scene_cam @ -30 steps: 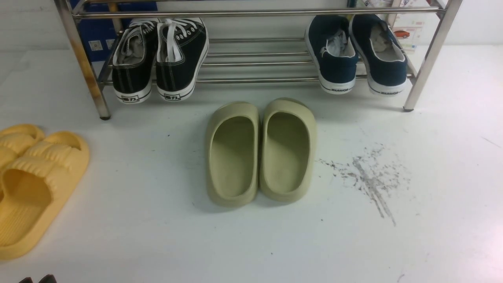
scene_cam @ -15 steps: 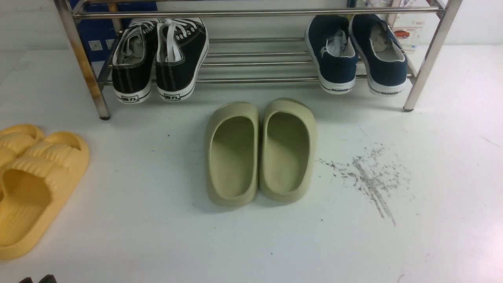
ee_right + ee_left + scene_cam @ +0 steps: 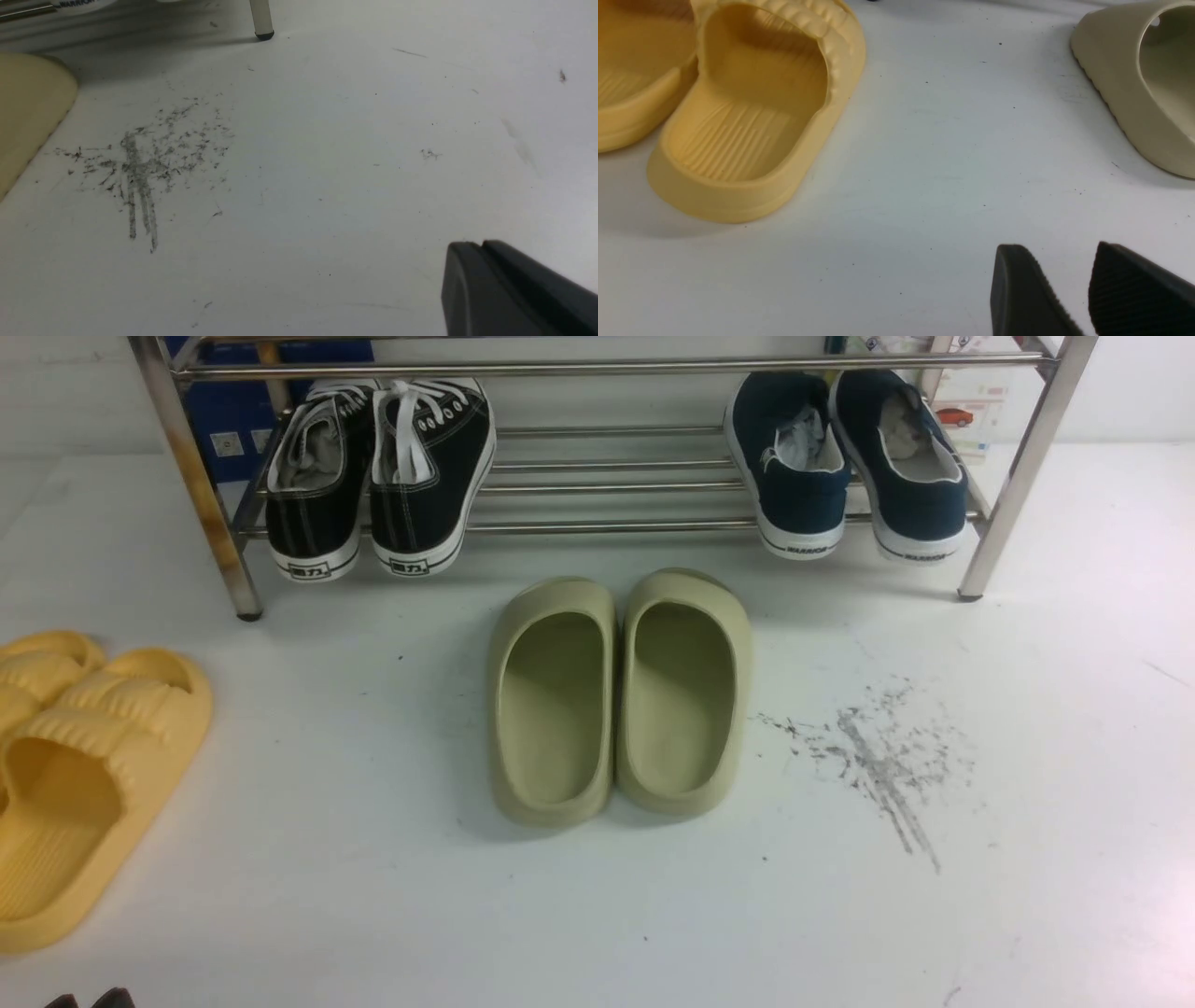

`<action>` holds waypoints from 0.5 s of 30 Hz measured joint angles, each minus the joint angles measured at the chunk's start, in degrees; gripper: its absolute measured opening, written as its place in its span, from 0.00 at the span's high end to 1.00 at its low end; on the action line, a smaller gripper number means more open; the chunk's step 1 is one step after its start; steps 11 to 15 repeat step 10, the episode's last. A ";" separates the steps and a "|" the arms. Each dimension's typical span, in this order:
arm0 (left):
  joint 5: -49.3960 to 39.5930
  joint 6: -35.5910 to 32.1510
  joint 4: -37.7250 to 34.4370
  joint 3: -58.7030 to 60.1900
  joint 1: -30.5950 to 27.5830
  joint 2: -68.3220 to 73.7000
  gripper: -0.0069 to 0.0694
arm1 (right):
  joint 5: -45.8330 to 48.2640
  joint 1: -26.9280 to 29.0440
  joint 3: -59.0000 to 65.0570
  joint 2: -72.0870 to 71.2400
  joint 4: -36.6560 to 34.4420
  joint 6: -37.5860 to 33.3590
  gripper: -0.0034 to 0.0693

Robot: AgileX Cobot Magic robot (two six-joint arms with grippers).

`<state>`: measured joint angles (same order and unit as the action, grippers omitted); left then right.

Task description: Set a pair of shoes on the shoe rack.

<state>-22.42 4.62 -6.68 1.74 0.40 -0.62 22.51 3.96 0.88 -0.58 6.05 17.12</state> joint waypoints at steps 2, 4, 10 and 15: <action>0.00 0.00 0.00 0.00 0.00 0.00 0.60 | 0.00 0.00 0.00 0.00 0.00 0.00 0.88; 0.00 0.00 0.00 0.00 0.00 0.00 0.60 | 0.00 0.00 0.00 0.00 0.00 0.00 0.88; 0.00 0.00 0.00 0.00 0.00 0.00 0.60 | 0.00 0.00 0.00 0.00 0.00 0.00 0.87; 0.00 0.00 0.00 0.00 0.00 0.00 0.60 | 0.00 0.00 0.00 0.00 0.00 0.00 0.87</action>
